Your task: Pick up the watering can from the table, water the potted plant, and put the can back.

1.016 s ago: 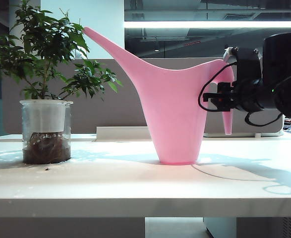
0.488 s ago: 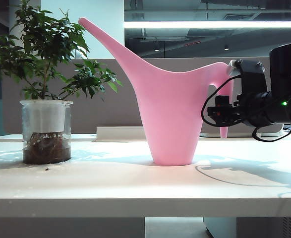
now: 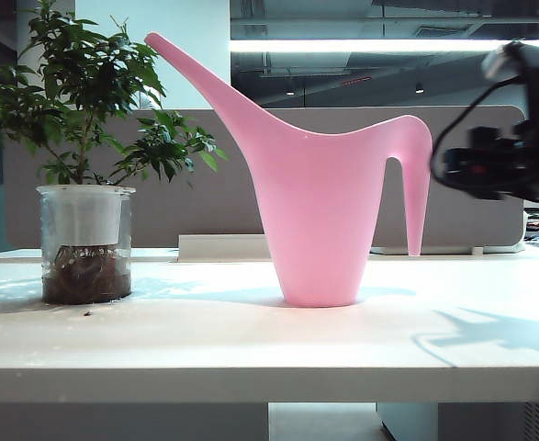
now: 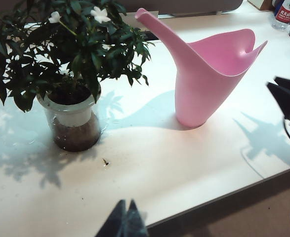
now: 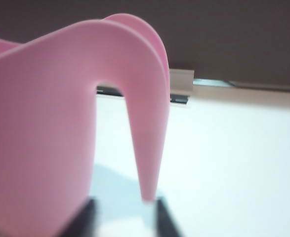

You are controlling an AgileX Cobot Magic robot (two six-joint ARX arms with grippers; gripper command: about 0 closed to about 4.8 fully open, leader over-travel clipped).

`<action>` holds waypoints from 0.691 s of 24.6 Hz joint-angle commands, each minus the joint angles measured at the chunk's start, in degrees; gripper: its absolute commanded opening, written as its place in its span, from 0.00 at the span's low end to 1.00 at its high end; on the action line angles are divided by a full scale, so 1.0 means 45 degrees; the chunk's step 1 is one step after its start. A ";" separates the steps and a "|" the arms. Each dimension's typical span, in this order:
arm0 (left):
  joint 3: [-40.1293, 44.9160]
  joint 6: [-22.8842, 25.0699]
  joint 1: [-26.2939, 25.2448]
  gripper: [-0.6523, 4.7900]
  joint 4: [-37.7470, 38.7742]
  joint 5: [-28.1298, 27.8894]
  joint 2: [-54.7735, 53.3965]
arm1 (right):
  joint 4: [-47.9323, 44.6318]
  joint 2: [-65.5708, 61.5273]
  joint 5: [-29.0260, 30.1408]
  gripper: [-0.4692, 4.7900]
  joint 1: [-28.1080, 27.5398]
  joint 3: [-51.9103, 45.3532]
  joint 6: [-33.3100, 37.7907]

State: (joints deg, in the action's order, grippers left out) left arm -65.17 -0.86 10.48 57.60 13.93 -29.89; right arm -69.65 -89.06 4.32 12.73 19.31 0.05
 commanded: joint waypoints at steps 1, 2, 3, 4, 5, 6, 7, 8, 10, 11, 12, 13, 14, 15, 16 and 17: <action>-0.0034 0.0049 -0.0005 0.11 -0.0233 0.0058 0.0000 | -0.0238 0.1341 -0.0024 0.08 0.0024 -0.1520 -0.0015; -0.0034 0.0049 -0.0005 0.11 -0.0238 0.0058 0.0000 | -0.0321 0.2064 0.0131 0.08 0.0024 -0.2293 -0.0015; -0.0034 0.0049 -0.0005 0.11 -0.0238 0.0053 0.0000 | -0.0321 0.2492 0.0165 0.08 0.0024 -0.2686 -0.0015; -0.0034 0.0049 -0.0005 0.11 -0.0238 0.0053 0.0000 | -0.0316 0.3157 0.0160 0.08 0.0024 -0.3308 -0.0015; -0.0034 0.0049 -0.0005 0.11 -0.0238 0.0058 0.0000 | -0.0306 0.3551 0.0146 0.08 0.0024 -0.3657 -0.0015; -0.0034 0.0049 -0.0005 0.11 -0.0238 0.0058 0.0000 | -0.0296 0.4260 0.0073 0.08 0.0019 -0.4240 -0.0015; -0.0034 0.0049 -0.0005 0.11 -0.0238 0.0053 -0.0005 | 0.0573 0.5076 0.0112 0.08 0.0015 -0.4289 -0.0015; -0.0034 0.0049 -0.0005 0.11 -0.0219 0.0058 0.0005 | 0.1039 0.5508 0.0117 0.08 0.0024 -0.4294 -0.0010; -0.0034 0.0049 -0.0005 0.11 -0.0219 0.0058 0.0005 | 0.2754 0.7169 0.0063 0.08 0.0010 -0.4294 -0.0010; -0.0034 0.0049 -0.0005 0.11 -0.0223 0.0058 0.0005 | 0.3507 0.7771 0.0005 0.08 0.0005 -0.4289 -0.0015; -0.0034 0.0049 -0.0005 0.11 -0.0223 0.0058 0.0005 | 0.5153 0.8942 -0.0185 0.08 0.0000 -0.4289 -0.0015; -0.0034 0.0049 -0.0005 0.11 -0.0223 0.0053 0.0005 | 0.6377 0.9826 -0.0384 0.08 0.0000 -0.4289 -0.0015; -0.0034 0.0049 -0.0005 0.11 -0.0233 0.0058 0.0005 | 0.7762 1.0846 -0.0510 0.08 -0.0010 -0.4289 -0.0015; -0.0034 0.0049 -0.0005 0.11 -0.0223 0.0063 0.0005 | 0.8699 1.1511 -0.0661 0.08 -0.0010 -0.4289 -0.0015; -0.0034 0.0049 -0.0005 0.11 -0.0228 0.0049 0.0005 | 1.0214 1.2507 -0.0753 0.08 -0.0019 -0.4289 -0.0019; -0.0034 0.0049 -0.0005 0.11 -0.0228 0.0053 0.0005 | 1.1448 1.3236 -0.0792 0.08 -0.0063 -0.4289 -0.0019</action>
State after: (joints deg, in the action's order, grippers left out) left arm -65.17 -0.86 10.48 57.52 13.96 -29.89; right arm -23.86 -30.89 1.21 12.62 0.43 -0.01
